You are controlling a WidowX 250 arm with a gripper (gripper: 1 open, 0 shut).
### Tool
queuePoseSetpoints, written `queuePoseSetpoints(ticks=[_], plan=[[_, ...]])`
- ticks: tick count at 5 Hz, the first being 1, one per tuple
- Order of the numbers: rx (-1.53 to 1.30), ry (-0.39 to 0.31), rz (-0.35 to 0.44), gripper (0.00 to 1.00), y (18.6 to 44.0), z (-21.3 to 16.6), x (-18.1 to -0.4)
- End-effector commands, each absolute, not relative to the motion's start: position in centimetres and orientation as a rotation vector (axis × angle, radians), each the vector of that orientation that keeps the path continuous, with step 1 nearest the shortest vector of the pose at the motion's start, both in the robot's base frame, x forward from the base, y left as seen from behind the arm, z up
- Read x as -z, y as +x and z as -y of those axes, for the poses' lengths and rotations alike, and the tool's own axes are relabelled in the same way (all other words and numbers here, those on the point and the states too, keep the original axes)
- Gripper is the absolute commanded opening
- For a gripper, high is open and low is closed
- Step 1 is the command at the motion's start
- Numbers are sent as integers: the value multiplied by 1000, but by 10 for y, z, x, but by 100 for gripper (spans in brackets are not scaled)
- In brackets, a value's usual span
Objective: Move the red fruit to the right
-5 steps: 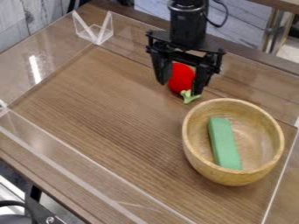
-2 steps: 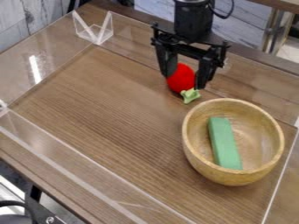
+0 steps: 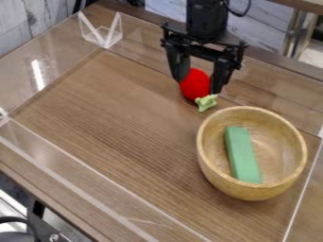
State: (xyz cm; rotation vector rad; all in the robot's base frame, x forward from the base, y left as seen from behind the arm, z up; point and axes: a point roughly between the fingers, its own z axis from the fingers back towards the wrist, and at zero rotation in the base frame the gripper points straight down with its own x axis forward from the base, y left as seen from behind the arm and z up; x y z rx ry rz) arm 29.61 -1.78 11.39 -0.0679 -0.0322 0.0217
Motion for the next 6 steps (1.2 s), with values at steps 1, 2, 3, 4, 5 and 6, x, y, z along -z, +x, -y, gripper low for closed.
queuePoseSetpoints(ticks=[1,2,3,4,5,6], plan=[[-32,-66,86,100,303,26,-125],[-30,-64,74,0,302,40,-118],[15,-69,56,0,291,67,-109],[105,-81,37,0,274,79,-94],[172,-84,36,0,270,71,-85],[195,-84,37,100,271,58,-83]])
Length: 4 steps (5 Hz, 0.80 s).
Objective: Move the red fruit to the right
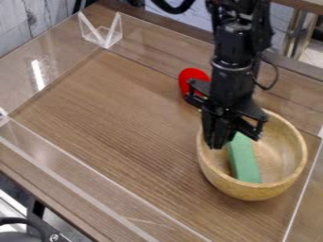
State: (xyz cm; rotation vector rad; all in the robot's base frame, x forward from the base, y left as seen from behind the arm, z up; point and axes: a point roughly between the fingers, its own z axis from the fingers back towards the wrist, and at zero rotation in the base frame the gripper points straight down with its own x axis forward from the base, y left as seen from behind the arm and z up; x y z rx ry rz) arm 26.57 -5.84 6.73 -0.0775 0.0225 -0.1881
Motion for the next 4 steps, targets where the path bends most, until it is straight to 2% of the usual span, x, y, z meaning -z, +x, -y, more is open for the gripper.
queuePoseSetpoints(ticks=[1,2,3,4], plan=[[209,-82,47,100,271,49,-85],[256,-77,55,0,269,58,-82],[305,-75,57,0,266,68,-79],[304,-72,58,100,273,71,-76]])
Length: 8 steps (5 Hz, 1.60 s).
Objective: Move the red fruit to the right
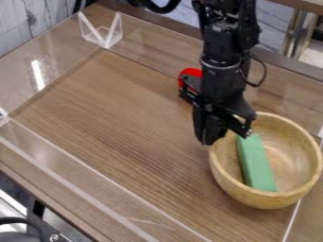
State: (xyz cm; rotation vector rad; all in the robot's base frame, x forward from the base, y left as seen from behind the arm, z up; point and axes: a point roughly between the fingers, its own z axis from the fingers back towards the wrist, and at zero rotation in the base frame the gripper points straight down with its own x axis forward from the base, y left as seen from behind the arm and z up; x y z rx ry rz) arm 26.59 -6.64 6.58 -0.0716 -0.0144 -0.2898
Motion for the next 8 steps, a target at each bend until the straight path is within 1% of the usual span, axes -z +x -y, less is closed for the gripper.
queuePoseSetpoints(ticks=[1,2,3,4,5,6,7,8], plan=[[299,-70,60,100,282,72,-71],[283,-66,61,0,288,67,-69],[268,-63,62,0,294,62,-68],[268,-58,66,100,296,61,-71],[268,-55,72,100,298,60,-74],[264,-54,70,0,301,56,-77],[262,-55,70,0,304,52,-80],[277,-61,67,0,300,52,-76]])
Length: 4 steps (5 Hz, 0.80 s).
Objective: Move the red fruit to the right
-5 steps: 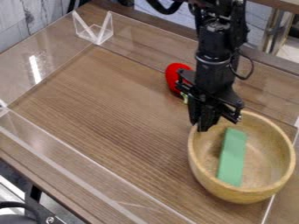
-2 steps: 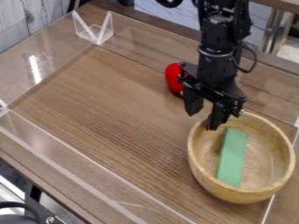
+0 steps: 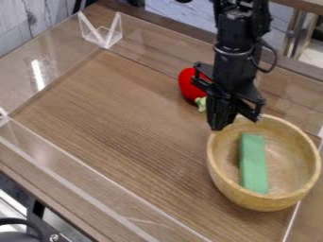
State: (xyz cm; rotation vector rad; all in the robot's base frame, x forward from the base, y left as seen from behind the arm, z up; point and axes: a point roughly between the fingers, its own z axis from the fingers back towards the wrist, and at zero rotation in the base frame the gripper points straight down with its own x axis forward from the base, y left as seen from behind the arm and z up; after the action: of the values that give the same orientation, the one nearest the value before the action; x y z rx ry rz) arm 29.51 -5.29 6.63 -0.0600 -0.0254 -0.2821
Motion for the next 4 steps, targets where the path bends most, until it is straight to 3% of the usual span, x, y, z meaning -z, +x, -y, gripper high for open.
queuePoseSetpoints(ticks=[1,2,3,4], plan=[[291,-71,61,0,293,53,-71],[306,-75,52,0,286,54,-68],[261,-74,48,100,282,42,-71],[222,-67,47,100,284,36,-71]])
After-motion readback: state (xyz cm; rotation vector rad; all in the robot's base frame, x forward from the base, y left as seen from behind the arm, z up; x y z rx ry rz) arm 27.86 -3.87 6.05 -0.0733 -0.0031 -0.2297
